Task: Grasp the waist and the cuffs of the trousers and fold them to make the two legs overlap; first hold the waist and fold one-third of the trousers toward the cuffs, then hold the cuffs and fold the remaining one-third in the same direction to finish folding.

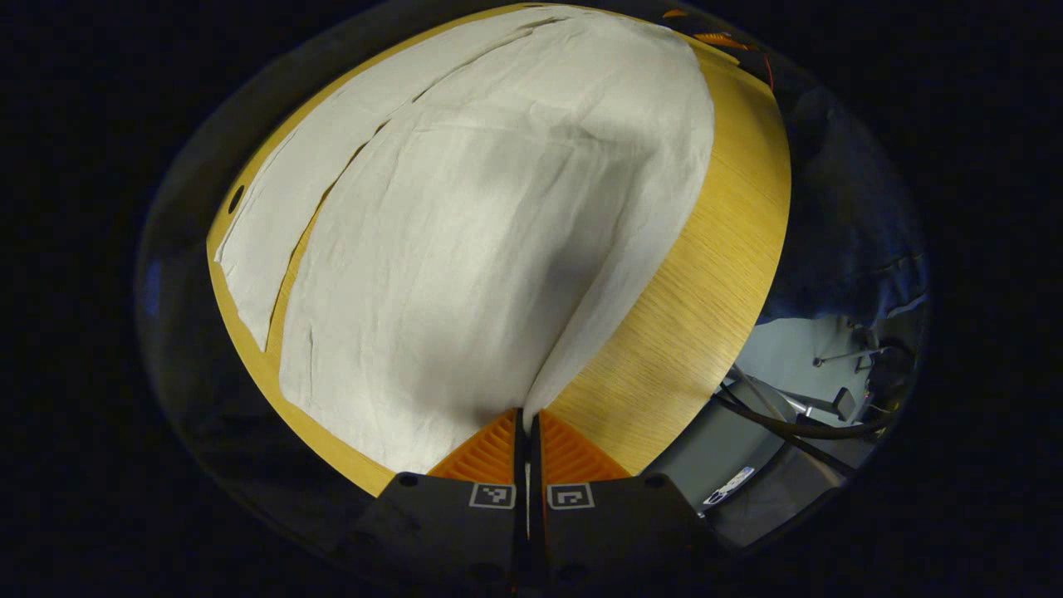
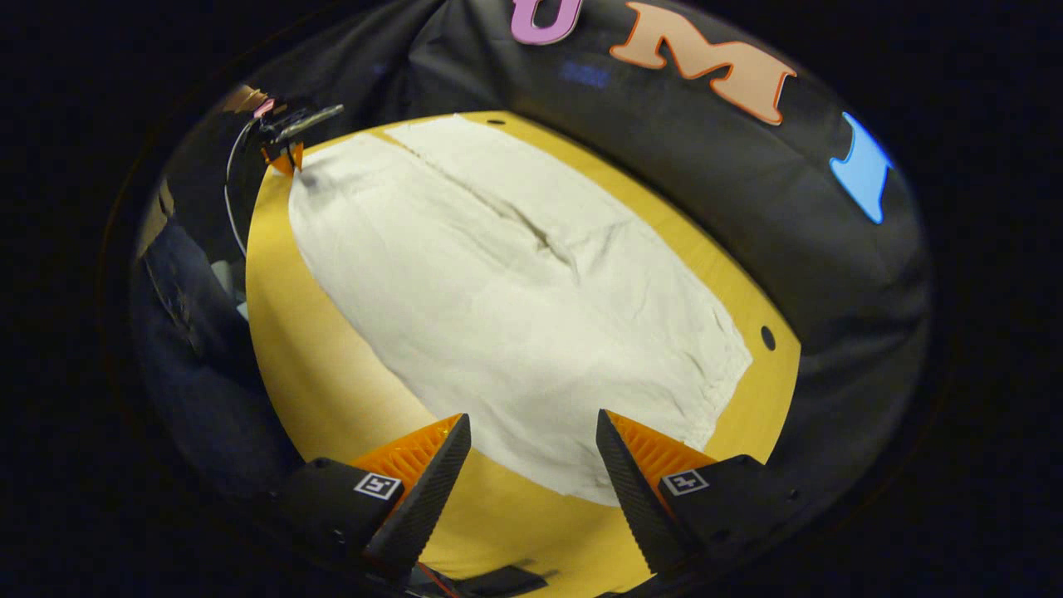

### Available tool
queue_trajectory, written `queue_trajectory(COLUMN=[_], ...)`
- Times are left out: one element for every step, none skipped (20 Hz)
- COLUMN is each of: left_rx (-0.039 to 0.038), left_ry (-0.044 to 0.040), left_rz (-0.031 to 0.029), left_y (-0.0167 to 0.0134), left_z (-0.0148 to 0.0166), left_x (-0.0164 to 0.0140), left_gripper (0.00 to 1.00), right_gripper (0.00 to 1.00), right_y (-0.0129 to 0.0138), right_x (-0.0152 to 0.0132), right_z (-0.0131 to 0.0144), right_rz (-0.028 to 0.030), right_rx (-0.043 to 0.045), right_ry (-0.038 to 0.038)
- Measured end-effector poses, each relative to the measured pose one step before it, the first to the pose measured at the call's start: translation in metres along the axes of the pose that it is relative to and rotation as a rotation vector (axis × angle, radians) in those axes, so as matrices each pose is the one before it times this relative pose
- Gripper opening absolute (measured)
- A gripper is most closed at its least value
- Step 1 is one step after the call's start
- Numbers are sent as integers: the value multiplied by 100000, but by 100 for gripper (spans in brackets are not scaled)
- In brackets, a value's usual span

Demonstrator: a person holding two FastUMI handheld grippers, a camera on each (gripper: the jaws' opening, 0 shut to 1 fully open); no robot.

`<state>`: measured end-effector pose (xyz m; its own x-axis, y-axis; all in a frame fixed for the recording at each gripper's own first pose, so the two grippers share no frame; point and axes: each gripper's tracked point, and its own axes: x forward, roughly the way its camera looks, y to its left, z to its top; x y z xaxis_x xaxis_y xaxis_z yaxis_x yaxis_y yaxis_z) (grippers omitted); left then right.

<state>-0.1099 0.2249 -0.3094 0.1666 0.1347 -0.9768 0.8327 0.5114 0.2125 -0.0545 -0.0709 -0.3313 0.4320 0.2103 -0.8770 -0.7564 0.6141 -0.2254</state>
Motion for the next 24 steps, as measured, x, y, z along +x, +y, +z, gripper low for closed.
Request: queue_trajectory(left_rx=[-981, -823, -755, -637, -325, -339, -231, -207, -83, -64, -45, 130, 280, 548, 679, 463, 38, -255, -222, -132, 149, 258, 200, 306], left_ry=[542, 642, 1011, 777, 594, 434, 478, 390, 355, 133, 186, 78, 93, 2, -144, 127, -210, 88, -189, -85, -41, -26, 141, -130], left_rz=[543, 574, 585, 578, 508, 518, 413, 323, 223, 179, 169, 210, 253, 240, 88, -123, -318, -373, -364, -265, -250, -210, -80, 26], left_y=[54, -20, 25, -34, -14, -23, -31, 41, 1, -29, -20, 26, 50, -22, -54, 31, 70, -51, 36, -42, -19, -145, 51, -23], left_z=[-30, -13, -11, -74, 5, -12, -2, 0, 39, -97, 8, 97, 21, -84, 45, -11, 55, -27, 80, 152, 185, -154, -37, -7], left_x=[51, 19, -13, -28, -3, -16, -4, 23, 30, -36, -58, 111, 97, -26, -13, -4, 74, -24, 40, -3, 28, -49, 23, 2], left_gripper=[0, 0, 0, 0, 0, 0, 0, 0, 0, 0, 0, 0, 0, 0, 0, 0, 0, 0, 0, 0, 0, 0, 0, 0], right_gripper=[98, 98, 98, 98, 98, 98, 98, 98, 98, 93, 91, 93, 93, 93, 87, 92, 93, 87, 91, 83, 75, 65, 59, 53], right_y=[-426, -630, -489, -25, -116, -100, -4, 387, 45, -23, 76, 120, -120, -45, 5, -58, 40, -31, -24, -159, -173, -78, -258, -282], right_x=[465, 769, 684, 691, 706, 555, 702, 173, -166, 391, 166, 136, 126, -16, -220, 125, -15, 162, -79, 38, 2, -19, -19, 130], right_z=[-1388, -1158, -824, -564, -382, -490, -325, -293, 415, -229, 33, -142, 35, -25, 215, -128, -7, 18, 87, -83, -97, 10, 16, 86], right_rz=[2679, 1805, 1519, 1675, 1713, 1568, 1585, 3343, 1269, 1821, 1893, 2369, 400, 118, -138, -95, -276, -162, -205, -310, -342, -412, -691, -1354], right_rx=[-1355, -1632, -1933, -1622, -1378, -1160, -1463, -976, -726, 62, 605, 1478, 831, -447, -896, 487, 921, 342, 242, 439, 339, 669, 738, 706], right_ry=[4239, 3682, 2833, 2258, 2192, 1912, 2176, 2336, -9, 1178, 995, 1270, 252, 972, 278, 897, 1118, 1046, 976, 1165, 898, 1113, 1070, 613])
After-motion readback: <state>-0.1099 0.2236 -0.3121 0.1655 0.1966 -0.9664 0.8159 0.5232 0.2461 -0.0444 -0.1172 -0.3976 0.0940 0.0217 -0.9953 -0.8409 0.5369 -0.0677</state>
